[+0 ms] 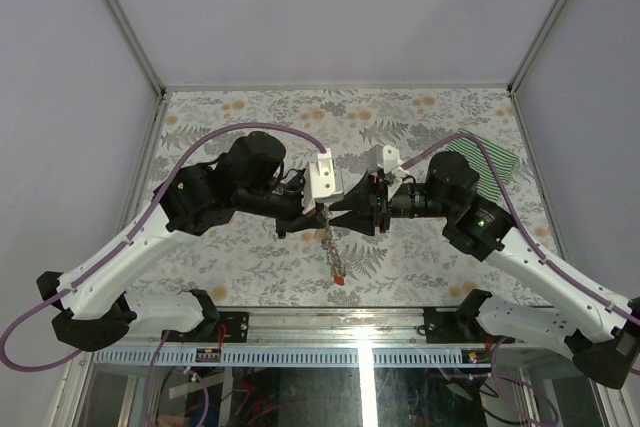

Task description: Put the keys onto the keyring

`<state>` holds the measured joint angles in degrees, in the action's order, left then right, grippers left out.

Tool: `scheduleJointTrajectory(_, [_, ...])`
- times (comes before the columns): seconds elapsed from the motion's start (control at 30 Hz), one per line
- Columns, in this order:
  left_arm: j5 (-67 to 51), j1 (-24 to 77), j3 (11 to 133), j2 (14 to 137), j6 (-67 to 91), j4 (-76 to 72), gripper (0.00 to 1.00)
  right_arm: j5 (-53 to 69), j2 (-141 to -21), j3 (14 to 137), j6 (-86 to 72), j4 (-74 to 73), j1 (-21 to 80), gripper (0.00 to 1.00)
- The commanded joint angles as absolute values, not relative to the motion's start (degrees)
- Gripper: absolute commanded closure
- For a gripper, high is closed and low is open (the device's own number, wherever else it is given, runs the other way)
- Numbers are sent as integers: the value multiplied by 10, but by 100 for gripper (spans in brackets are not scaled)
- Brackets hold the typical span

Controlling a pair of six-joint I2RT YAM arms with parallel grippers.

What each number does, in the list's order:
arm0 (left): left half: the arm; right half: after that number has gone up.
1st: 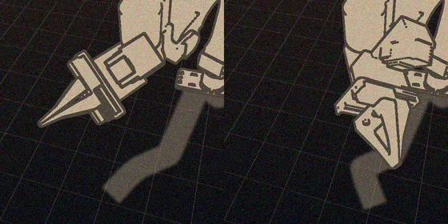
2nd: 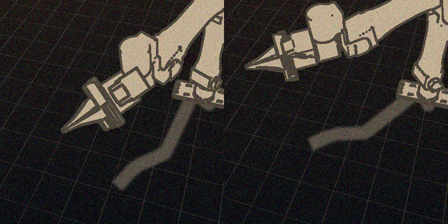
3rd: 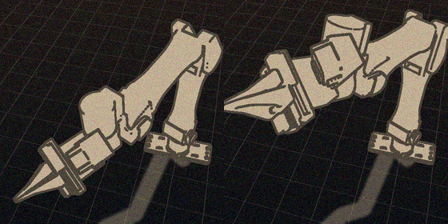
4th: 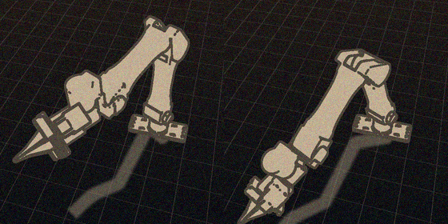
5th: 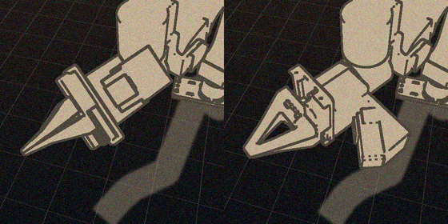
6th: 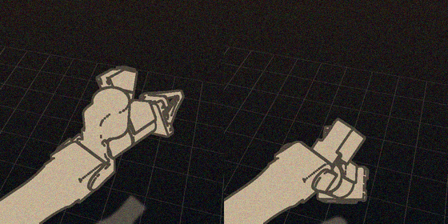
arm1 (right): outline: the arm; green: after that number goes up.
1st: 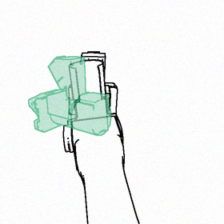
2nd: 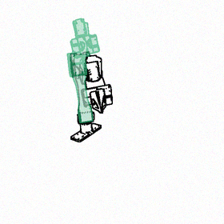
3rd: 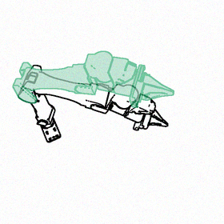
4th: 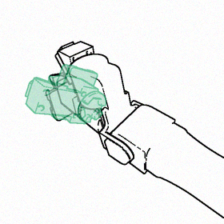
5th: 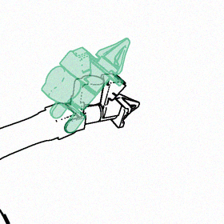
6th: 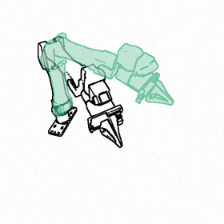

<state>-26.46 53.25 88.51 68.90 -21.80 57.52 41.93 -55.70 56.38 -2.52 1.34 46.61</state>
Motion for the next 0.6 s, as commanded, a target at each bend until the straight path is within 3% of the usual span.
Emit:
scheduleJointTrajectory(0.0, [-259,535,916,687,-226,559,100,440,-565,564,-39,56,468,61])
scheduleJointTrajectory(0.2, [-258,535,917,687,-226,560,100,435,-570,562,-30,44,468,64])
scheduleJointTrajectory(0.4, [-259,535,918,687,-227,558,100,432,-574,563,-25,40,468,77])
scheduleJointTrajectory(0.5, [-258,534,919,687,-227,558,100,433,-576,564,-22,39,468,76])
scheduleJointTrajectory(0.57, [-258,535,918,686,-227,557,100,433,-577,563,-21,38,468,68])
